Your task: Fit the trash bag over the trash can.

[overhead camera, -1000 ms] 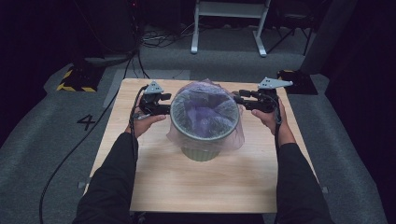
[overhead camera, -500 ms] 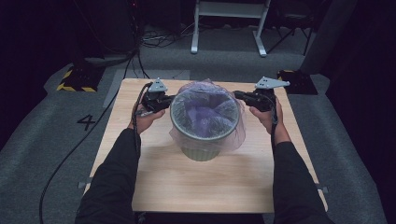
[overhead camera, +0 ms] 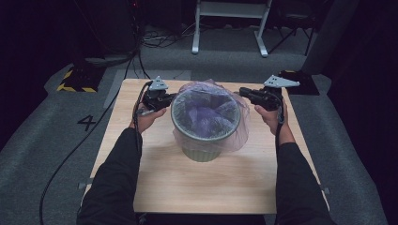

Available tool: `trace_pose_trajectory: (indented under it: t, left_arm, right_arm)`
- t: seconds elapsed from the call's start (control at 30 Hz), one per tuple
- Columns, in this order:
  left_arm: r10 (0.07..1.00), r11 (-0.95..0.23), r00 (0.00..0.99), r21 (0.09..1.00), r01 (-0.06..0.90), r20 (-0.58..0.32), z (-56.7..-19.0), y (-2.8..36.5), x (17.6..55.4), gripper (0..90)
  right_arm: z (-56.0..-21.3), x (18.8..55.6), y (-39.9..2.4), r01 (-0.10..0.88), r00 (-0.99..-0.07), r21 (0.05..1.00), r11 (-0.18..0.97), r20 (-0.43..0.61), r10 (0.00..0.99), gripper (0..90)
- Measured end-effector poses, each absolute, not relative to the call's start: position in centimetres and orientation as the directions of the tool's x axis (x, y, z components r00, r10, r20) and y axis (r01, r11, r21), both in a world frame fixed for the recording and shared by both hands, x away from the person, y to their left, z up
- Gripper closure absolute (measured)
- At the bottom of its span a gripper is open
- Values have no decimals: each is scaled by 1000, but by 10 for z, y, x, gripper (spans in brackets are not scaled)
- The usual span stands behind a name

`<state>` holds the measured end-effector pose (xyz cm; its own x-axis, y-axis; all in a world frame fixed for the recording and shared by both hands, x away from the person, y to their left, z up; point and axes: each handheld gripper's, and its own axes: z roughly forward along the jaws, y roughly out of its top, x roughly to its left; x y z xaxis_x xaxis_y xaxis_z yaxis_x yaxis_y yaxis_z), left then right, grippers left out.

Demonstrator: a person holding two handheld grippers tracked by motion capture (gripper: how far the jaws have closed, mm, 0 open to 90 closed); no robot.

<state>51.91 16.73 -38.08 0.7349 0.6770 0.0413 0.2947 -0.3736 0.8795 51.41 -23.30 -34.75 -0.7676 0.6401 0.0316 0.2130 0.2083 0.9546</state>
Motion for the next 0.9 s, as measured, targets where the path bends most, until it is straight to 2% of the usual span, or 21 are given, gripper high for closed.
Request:
trace_pose_trajectory:
  t: [0.03,0.13,0.27,0.33,0.4,0.6,0.67,0.9]
  left_arm:
    - [676,-375,736,880,293,43,-380,167,519,899]
    - [675,-383,736,878,289,52,-378,165,519,899]
    - [673,-388,738,877,284,58,-377,163,518,898]
    - [673,-389,737,876,286,59,-377,163,519,899]
    - [674,-389,737,876,286,59,-377,163,519,898]
    - [674,-391,736,876,282,64,-374,160,520,898]
    - [671,-396,739,874,281,67,-373,158,521,898]
    - [682,-410,729,857,312,61,-377,155,527,899]
  right_arm:
    - [-347,515,-232,220,-770,955,201,44,636,566]
    - [-345,515,-227,228,-781,954,194,60,621,418]
    - [-340,510,-221,205,-818,956,211,49,573,362]
    - [-339,509,-218,199,-824,954,224,39,566,366]
    - [-339,509,-215,194,-822,950,243,23,569,423]
    - [-341,513,-208,181,-795,940,289,-33,606,807]
    - [-341,514,-206,173,-788,937,303,-53,613,883]
    - [-342,523,-205,189,-726,937,294,-68,684,900]
